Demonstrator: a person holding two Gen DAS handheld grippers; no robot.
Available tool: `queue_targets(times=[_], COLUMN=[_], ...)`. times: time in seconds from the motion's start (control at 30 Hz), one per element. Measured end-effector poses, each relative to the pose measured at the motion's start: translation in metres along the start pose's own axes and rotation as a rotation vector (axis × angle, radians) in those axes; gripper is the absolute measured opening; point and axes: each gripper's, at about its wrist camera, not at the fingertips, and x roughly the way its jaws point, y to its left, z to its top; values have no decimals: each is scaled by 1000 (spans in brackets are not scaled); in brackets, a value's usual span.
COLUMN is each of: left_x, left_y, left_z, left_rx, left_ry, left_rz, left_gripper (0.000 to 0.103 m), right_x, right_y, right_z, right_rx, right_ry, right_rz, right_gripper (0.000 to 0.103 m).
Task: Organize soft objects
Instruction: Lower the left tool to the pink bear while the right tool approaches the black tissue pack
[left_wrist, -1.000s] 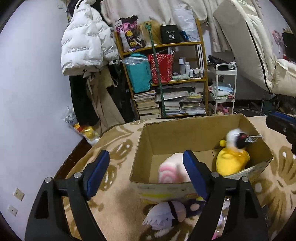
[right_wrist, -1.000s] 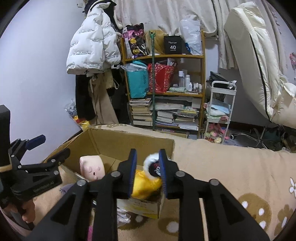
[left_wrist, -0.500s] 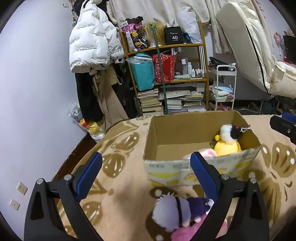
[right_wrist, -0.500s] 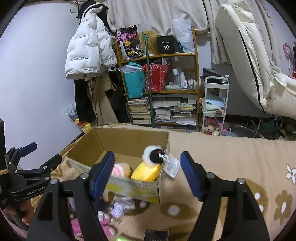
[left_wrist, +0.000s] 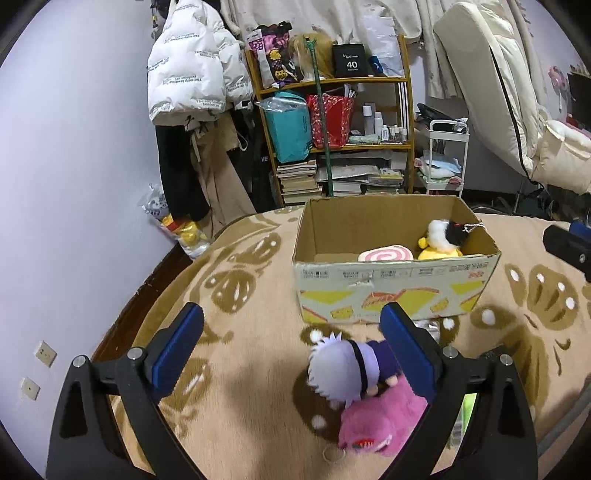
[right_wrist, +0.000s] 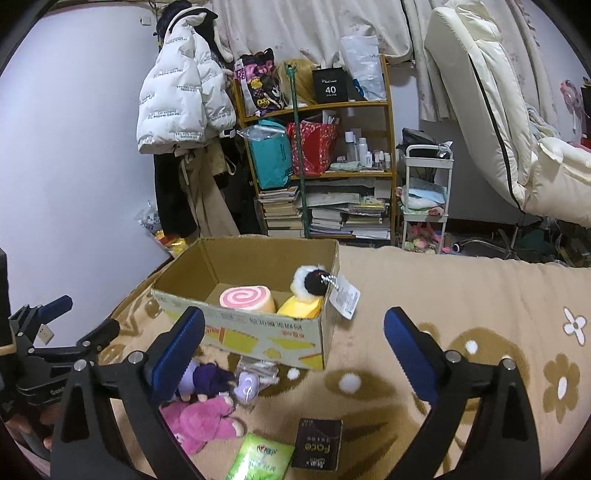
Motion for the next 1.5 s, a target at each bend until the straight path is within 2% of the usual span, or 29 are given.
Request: queue_targets(times=[0.33,0.67,1.07,1.23,1.5], left_x=[-16,-4,23,33,47], left_y=[11,7,-20,-34,-58], left_z=[-11,-17,-31,-38,-49], left_rx=[-31,-24,46,72,143], left_ry=[40,78,163,213,275], left_rz=[-5,-19,-95,-142,-172], left_gripper=[96,96,96,96,96], right_x=[-13,-10,24,36,57], right_y=[-2,-3,-12,-23,-36], right_z=[-18,-30,-44,-50,-60], right_rx=[35,46,71,123,202], right_ry=[58,99,254,312,404], right_rz=[-4,-22,-56,-71,-60], right_gripper=[103,103,103,103,103])
